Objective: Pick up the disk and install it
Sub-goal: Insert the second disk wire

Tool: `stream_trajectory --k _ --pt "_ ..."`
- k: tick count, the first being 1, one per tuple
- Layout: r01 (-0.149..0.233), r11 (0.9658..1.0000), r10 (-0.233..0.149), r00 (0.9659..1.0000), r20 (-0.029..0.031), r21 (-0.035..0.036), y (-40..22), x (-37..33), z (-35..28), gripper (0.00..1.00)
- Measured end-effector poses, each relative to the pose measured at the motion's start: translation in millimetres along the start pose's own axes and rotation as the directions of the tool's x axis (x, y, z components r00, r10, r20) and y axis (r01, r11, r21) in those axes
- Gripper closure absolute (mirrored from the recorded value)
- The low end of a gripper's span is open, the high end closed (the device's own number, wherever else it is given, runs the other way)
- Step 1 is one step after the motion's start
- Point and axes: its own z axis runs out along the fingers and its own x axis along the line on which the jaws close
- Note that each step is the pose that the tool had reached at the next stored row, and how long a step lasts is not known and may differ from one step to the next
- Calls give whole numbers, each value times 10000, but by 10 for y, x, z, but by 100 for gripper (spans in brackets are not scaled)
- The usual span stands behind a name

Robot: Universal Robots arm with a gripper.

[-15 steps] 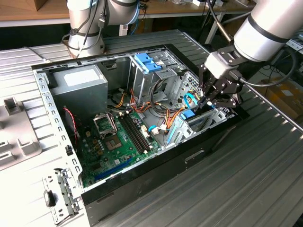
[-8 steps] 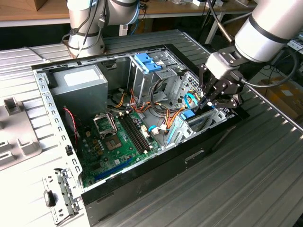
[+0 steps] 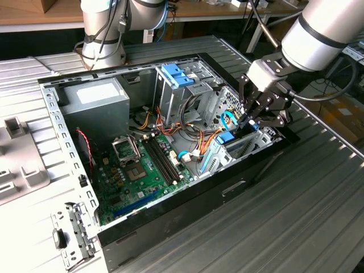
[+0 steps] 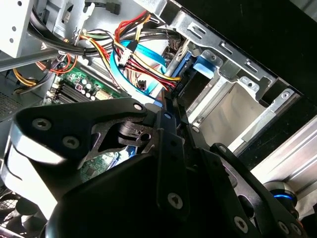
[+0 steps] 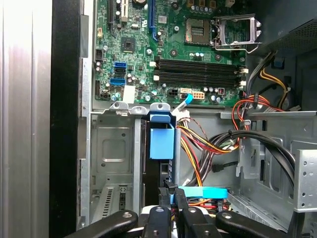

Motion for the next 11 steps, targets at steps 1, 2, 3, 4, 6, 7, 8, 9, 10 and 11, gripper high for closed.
stream_trajectory --k 1,2,3,4,6,7,8,9,10,11 --pt "4 10000 -4 10000 3 0 0 0 0 84" --pt "5 10000 -5 10000 0 -1 0 4 -2 84" --pt "7 10000 -7 10000 3 -1 0 8 -1 84" --pt "7 10000 -7 10000 3 -1 0 10 -2 84" --pt "7 10000 -7 10000 16 -5 0 15 11 84" --pt "7 10000 -7 10000 16 -9 0 17 18 84" --pt "7 10000 -7 10000 17 -11 0 18 23 84" --pt "7 10000 -7 10000 18 -13 0 19 27 84" --pt "7 10000 -7 10000 19 -14 0 21 32 84" --pt "6 10000 -6 10000 19 -15 0 24 37 84"
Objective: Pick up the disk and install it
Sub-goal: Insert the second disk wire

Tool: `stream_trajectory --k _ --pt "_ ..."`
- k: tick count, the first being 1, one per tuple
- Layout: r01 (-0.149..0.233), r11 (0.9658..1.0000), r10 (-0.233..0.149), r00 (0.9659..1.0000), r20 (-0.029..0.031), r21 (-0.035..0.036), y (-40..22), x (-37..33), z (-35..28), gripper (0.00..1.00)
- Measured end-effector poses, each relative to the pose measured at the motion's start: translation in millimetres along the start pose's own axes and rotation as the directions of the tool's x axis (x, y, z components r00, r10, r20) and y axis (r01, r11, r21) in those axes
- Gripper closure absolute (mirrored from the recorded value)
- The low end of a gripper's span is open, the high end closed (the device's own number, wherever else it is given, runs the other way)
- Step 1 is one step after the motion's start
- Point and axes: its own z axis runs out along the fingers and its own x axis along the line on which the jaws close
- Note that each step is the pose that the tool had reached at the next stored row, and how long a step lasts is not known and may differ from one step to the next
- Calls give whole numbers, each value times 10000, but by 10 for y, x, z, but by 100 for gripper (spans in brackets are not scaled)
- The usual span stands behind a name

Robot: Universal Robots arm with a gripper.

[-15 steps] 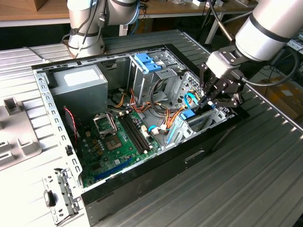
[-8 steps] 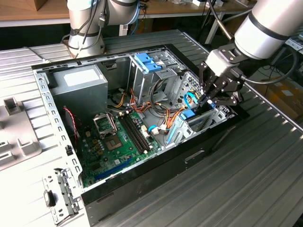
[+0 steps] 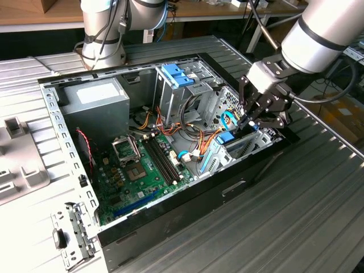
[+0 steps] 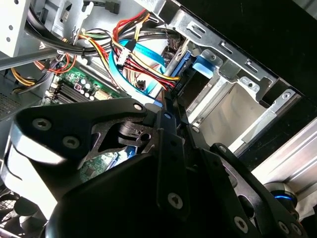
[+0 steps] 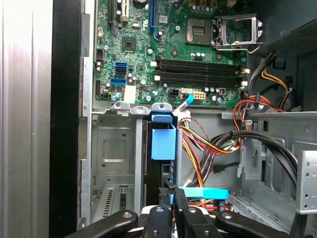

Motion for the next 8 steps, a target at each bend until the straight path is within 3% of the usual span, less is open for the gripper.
stream_trajectory --k 5,8 --pt "2 10000 -2 10000 10 -2 -4 20 3 84" --pt "-1 10000 1 10000 14 -7 -39 20 -5 84"
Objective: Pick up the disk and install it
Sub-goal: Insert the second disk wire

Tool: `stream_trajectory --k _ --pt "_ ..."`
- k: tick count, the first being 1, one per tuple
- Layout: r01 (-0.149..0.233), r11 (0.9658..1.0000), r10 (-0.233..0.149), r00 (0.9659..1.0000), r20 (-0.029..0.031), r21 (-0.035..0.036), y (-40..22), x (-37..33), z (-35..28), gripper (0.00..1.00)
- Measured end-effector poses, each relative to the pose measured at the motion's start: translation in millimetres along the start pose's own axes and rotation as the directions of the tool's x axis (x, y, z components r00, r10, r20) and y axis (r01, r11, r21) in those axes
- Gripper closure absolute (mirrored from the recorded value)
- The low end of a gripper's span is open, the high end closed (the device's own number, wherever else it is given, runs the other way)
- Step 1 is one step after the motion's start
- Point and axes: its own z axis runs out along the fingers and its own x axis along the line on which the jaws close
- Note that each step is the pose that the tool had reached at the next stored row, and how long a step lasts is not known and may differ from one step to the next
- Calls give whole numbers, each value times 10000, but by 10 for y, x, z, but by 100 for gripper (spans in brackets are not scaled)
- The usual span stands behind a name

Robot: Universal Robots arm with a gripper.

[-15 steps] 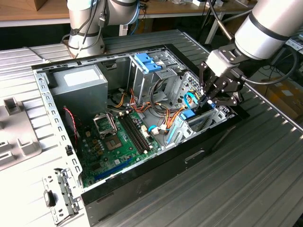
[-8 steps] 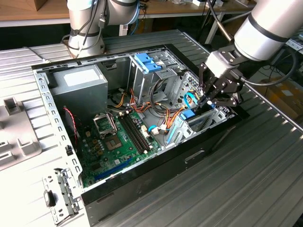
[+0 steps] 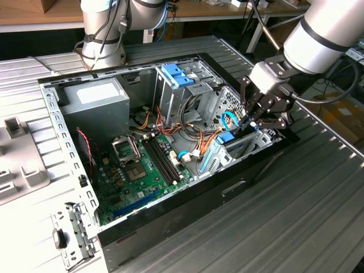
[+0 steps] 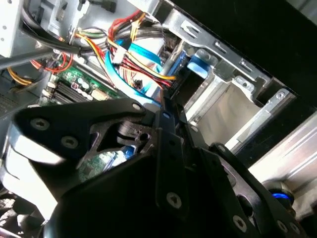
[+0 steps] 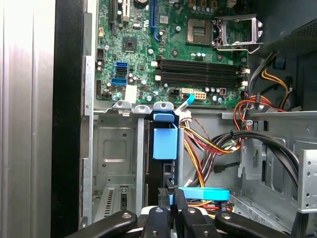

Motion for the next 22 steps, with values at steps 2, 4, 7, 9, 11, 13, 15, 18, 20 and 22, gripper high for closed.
stream_trajectory --k 2,4,7,9,11,13,15,18,20,22 --pt "0 10000 0 10000 5 -1 -1 1 3 84" --pt "1 10000 -1 10000 23 -1 -1 4 7 84" --pt "2 10000 -2 10000 51 0 8 13 24 84" --pt "1 10000 -1 10000 56 -1 14 18 25 84" --pt "1 10000 -1 10000 58 0 15 20 26 84" --pt "1 10000 -1 10000 62 0 15 21 20 84" --pt "1 10000 -1 10000 92 2 11 17 -7 84" --pt "0 10000 0 10000 91 0 4 10 -58 84" --pt "1 10000 -1 9999 106 1 0 9 -62 84" --pt "0 10000 0 9998 173 -4 -2 10 -59 84"
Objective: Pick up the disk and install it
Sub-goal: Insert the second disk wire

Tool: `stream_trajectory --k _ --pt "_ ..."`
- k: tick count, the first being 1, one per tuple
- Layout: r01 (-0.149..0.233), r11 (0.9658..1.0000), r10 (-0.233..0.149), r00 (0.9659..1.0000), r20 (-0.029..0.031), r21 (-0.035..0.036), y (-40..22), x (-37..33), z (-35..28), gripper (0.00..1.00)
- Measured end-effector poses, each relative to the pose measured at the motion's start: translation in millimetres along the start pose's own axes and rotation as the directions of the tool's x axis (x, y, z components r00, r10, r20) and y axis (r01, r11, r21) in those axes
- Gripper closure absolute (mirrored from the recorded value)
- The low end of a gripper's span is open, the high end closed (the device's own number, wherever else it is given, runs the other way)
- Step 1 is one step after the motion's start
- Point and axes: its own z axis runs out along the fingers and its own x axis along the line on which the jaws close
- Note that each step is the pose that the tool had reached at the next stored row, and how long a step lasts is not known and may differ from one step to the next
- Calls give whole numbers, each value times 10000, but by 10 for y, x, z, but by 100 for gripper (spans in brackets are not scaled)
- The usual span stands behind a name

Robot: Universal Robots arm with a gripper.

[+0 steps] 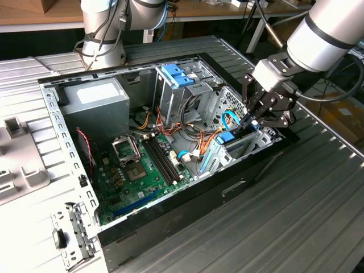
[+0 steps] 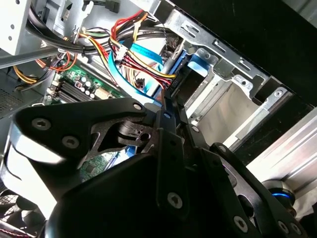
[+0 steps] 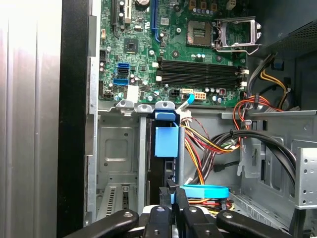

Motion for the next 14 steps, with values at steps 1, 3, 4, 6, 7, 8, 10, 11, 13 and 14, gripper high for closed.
stream_trajectory --k 1,3,4,6,7,8,10,11,13,14 --pt "0 10000 0 10000 25 -3 0 0 3 84" --pt "-1 10000 1 10000 68 -9 -1 1 12 84" --pt "-2 10000 2 10000 93 -15 -1 2 18 84" --pt "-3 10000 4 9999 109 -21 -1 4 27 84" --pt "-4 10000 4 9999 132 -26 -1 6 36 84" --pt "-4 10000 5 9999 153 -28 -1 6 43 84" --pt "-4 10000 5 9999 169 -30 -1 7 49 84" --pt "-5 10000 5 9998 175 -31 -1 8 52 84" --pt "-4 10000 5 9998 182 -32 -1 15 58 84" --pt "-3 10000 3 9998 182 -32 -1 18 59 84"
